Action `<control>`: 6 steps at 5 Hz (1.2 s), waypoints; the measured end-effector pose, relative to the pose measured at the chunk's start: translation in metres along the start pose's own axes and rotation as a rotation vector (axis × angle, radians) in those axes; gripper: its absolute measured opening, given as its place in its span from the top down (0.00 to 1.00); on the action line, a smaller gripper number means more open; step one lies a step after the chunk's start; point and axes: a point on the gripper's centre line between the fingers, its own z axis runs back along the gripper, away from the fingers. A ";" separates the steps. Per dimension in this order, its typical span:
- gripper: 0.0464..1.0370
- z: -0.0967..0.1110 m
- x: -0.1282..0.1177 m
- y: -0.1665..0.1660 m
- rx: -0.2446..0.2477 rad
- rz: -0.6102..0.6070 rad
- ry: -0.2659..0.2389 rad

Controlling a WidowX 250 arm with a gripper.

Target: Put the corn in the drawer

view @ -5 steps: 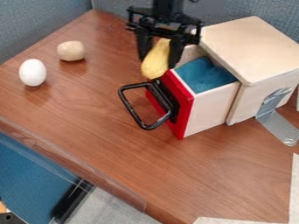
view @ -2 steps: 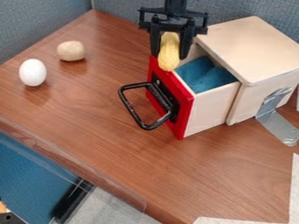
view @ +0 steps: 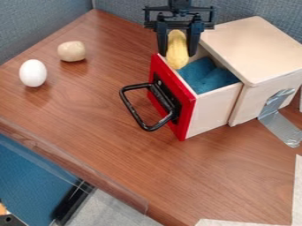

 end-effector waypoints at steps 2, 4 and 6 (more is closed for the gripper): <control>0.42 0.002 -0.018 -0.013 -0.028 -0.036 0.028; 0.08 0.004 -0.024 -0.017 -0.051 -0.086 0.024; 0.04 0.014 -0.036 0.005 -0.085 -0.149 -0.058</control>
